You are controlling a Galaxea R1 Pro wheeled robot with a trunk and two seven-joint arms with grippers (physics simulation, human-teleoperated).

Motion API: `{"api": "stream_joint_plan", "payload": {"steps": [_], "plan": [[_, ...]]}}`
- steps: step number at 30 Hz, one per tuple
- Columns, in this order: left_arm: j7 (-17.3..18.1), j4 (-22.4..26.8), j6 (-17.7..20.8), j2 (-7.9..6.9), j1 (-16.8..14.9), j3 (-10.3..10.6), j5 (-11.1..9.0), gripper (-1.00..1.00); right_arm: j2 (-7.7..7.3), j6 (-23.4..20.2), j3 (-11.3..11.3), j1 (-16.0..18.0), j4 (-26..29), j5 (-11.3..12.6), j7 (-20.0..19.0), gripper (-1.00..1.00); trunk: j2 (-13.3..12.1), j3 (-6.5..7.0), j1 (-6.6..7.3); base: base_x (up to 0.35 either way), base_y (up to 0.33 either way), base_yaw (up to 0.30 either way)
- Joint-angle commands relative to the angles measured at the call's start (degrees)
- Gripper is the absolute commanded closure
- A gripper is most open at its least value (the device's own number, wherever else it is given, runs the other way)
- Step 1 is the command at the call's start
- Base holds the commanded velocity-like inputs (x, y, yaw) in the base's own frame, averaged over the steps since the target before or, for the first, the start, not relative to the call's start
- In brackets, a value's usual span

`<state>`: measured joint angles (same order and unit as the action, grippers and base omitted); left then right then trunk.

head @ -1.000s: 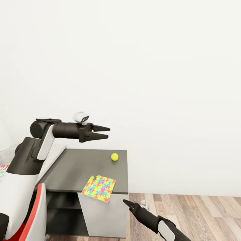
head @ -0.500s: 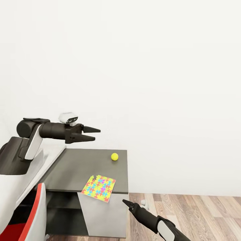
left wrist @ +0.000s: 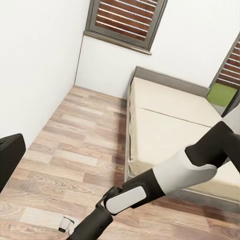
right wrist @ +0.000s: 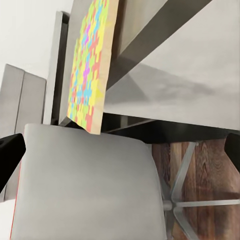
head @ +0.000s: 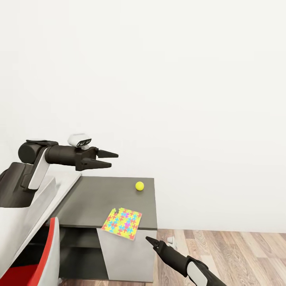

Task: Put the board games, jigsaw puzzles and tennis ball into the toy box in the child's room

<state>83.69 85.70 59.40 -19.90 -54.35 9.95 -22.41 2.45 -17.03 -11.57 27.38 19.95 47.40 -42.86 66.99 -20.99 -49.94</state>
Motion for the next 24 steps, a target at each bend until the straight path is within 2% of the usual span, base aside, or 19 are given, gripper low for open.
{"api": "stream_joint_plan", "payload": {"steps": [1, 8, 18, 24], "plan": [[0.1, -0.01, 0.6, -0.05, -0.06, 0.09, -0.13, -1.0, -0.02, -0.42, -0.21, 0.04, 0.0, 0.6, -0.02, -1.0, 0.04, -0.07, 0.0, 0.0, 0.008, 0.0], [0.08, -0.01, 0.6, -0.05, -0.06, 0.07, -0.1, -1.0, 0.01, -0.4, -0.21, 0.04, 0.0, 0.59, -0.02, -1.0, 0.04, -0.07, 0.0, 0.0, 0.025, 0.0], [0.02, -0.01, 0.6, 0.01, -0.06, 0.14, -0.09, -1.0, 0.01, -0.38, -0.16, 0.04, 0.0, 0.62, 0.05, -1.0, 0.04, -0.07, 0.0, 0.0, 0.145, 0.002], [0.0, -0.01, 0.6, 0.03, -0.06, 0.1, -0.09, -1.0, 0.04, -0.37, -0.2, 0.04, 0.0, 0.61, 0.06, -1.0, 0.04, -0.07, 0.0, 0.0, 0.016, 0.151]]}}
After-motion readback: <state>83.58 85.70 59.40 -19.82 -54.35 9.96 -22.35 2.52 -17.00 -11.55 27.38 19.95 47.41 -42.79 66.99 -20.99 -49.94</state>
